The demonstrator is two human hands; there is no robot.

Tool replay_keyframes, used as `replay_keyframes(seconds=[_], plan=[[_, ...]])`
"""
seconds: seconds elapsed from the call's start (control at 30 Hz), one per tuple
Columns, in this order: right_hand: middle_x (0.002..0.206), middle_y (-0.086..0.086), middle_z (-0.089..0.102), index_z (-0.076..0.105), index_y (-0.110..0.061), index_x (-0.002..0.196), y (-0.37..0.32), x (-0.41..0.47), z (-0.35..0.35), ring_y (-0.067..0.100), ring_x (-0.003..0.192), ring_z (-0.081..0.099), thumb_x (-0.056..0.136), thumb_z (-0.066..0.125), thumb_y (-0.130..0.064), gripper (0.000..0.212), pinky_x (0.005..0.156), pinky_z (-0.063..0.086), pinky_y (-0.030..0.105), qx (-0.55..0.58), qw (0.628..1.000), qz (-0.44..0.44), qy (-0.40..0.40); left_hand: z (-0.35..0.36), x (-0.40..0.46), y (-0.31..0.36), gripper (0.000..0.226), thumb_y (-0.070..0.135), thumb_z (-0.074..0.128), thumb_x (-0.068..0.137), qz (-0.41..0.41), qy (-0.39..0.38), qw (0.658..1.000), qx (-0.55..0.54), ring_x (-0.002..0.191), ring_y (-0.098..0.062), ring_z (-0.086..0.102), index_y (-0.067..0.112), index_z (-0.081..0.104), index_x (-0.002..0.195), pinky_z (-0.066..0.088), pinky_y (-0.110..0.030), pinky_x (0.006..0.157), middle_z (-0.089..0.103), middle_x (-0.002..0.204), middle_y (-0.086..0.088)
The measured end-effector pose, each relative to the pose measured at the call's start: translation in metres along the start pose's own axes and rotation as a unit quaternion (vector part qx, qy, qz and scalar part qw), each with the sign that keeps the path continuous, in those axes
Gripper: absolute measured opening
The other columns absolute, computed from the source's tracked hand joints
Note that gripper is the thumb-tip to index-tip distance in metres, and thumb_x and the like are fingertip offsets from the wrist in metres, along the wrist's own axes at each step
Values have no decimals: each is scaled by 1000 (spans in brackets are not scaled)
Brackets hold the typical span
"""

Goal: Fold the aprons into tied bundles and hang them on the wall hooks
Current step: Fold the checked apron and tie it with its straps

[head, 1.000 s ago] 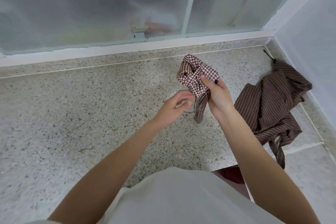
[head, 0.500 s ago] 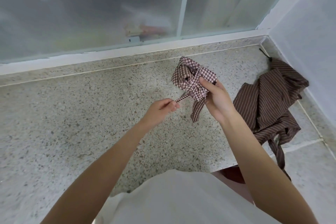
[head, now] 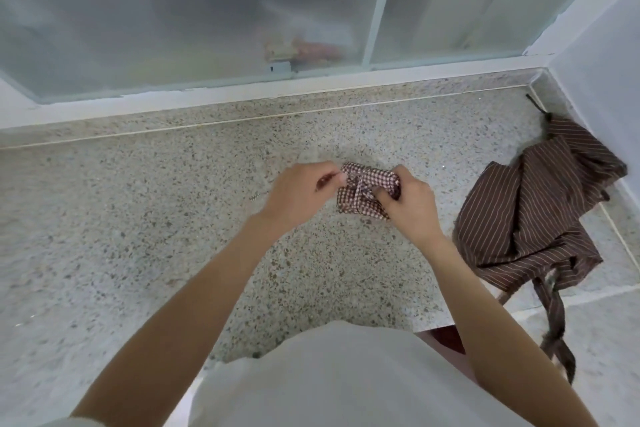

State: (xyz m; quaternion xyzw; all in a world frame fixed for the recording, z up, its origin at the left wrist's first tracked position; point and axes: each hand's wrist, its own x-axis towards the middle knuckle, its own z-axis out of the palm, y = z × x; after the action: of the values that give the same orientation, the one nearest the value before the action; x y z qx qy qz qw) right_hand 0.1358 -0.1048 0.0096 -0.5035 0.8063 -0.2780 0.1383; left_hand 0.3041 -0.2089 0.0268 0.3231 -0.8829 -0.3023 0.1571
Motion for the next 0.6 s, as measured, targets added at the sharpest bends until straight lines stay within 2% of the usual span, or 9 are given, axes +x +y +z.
replay_keyframes(seconds=[0.07, 0.13, 0.2, 0.3, 0.37, 0.43, 0.5, 0.6], plan=[[73, -3, 56, 48, -12, 90, -7, 4, 3, 14, 65, 55, 87, 63, -21, 17, 54, 40, 18, 155, 982, 110, 2, 10, -11, 0, 18, 35, 54, 93, -18, 15, 999, -43, 49, -10, 56, 25, 66, 83, 47, -26, 47, 62, 61, 10], [90, 3, 65, 54, -11, 96, -15, 8, 6, 22, 86, 63, 87, 63, -18, 14, 72, 50, 32, 309, 932, 189, -14, 18, -19, -1, 20, 37, 58, 89, -74, 45, 989, -119, 55, -18, 61, 24, 69, 79, 50, -34, 54, 66, 63, 7], [103, 4, 66, 57, -12, 106, -24, 11, 10, 21, 94, 64, 87, 63, -17, 20, 76, 52, 33, 404, 882, 241, -33, 21, -21, -3, 15, 37, 64, 85, -152, 94, 960, -216, 63, -18, 65, 25, 71, 80, 50, -30, 59, 69, 68, 8], [108, 4, 67, 56, -12, 120, -38, 16, 22, 14, 89, 67, 87, 62, -13, 33, 69, 53, 25, 531, 786, 303, -89, 19, -19, -11, 5, 30, 70, 81, -240, 166, 905, -310, 71, 1, 63, 25, 69, 80, 47, -12, 67, 69, 75, 15], [106, 4, 69, 57, -11, 118, -44, 23, 33, 13, 89, 67, 87, 62, -9, 31, 67, 54, 23, 577, 743, 318, -118, 16, -17, -23, 7, 26, 72, 79, -276, 188, 873, -356, 73, 3, 62, 23, 67, 77, 47, -12, 71, 68, 77, 14], [97, 1, 71, 61, -13, 107, -45, 32, 44, 12, 85, 68, 87, 61, -5, 22, 68, 54, 23, 591, 727, 329, -124, 19, -10, -39, 14, 27, 75, 77, -316, 187, 851, -376, 74, 0, 63, 20, 63, 75, 48, -17, 72, 68, 79, 9], [94, -1, 71, 62, -13, 103, -40, 42, 53, 12, 85, 68, 87, 61, -5, 18, 72, 54, 25, 589, 726, 334, -120, 27, 2, -55, 21, 28, 77, 75, -362, 161, 822, -410, 73, -6, 62, 19, 58, 80, 51, -26, 75, 67, 82, 5], [104, 6, 67, 57, -7, 113, -18, 58, 68, 18, 95, 64, 87, 63, -8, 26, 87, 51, 33, 548, 750, 355, -109, 46, 29, -71, 35, 25, 77, 75, -424, 100, 766, -473, 82, -14, 65, 15, 54, 99, 54, -36, 87, 68, 98, -3]])
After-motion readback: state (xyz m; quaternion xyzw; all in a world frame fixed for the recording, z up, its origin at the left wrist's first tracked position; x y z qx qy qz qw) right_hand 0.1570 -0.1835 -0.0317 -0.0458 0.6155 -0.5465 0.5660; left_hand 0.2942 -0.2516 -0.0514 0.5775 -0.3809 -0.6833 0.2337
